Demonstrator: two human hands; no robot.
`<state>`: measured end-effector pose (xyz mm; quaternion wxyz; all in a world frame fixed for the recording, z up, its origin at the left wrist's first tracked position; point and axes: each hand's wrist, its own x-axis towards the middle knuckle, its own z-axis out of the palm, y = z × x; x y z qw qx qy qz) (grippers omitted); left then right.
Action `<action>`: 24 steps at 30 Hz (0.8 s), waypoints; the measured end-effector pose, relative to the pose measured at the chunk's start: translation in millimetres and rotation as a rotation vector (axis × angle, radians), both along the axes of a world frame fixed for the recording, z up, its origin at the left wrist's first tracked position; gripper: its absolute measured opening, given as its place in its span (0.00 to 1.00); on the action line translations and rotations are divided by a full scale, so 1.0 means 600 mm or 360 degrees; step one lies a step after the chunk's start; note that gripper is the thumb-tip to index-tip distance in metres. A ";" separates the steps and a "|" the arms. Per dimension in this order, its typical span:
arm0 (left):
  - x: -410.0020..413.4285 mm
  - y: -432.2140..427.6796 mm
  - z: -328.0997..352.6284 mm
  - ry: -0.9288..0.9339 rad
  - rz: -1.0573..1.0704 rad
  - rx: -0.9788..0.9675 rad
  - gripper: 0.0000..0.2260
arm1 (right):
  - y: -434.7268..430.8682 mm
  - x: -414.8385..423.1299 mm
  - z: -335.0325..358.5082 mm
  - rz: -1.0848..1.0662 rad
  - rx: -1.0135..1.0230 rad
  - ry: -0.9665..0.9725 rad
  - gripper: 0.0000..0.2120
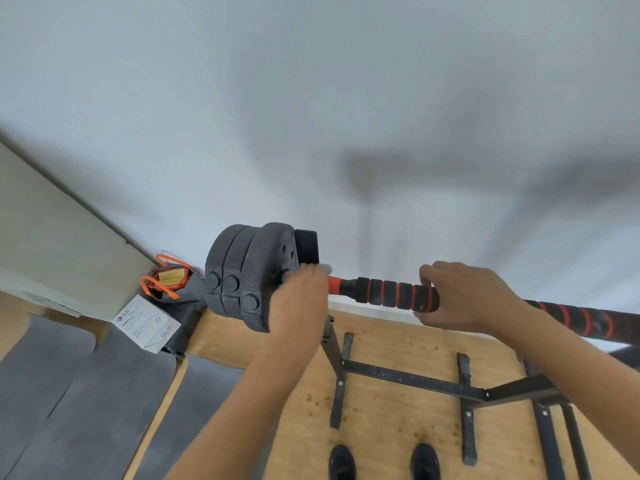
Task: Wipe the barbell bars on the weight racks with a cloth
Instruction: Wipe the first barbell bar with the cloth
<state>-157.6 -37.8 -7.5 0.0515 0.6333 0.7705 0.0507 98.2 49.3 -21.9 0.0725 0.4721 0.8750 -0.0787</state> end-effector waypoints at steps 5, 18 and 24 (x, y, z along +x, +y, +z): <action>-0.004 0.010 0.002 0.0094 0.0054 -0.0088 0.15 | 0.004 -0.004 -0.016 -0.0168 -0.0359 0.0109 0.13; -0.009 0.007 -0.005 0.0002 0.0012 0.0014 0.21 | -0.053 0.010 -0.031 -0.0058 0.0447 0.0076 0.12; 0.009 -0.001 -0.017 0.0184 -0.0023 0.0104 0.14 | -0.017 0.019 0.001 -0.0003 0.0150 -0.0005 0.17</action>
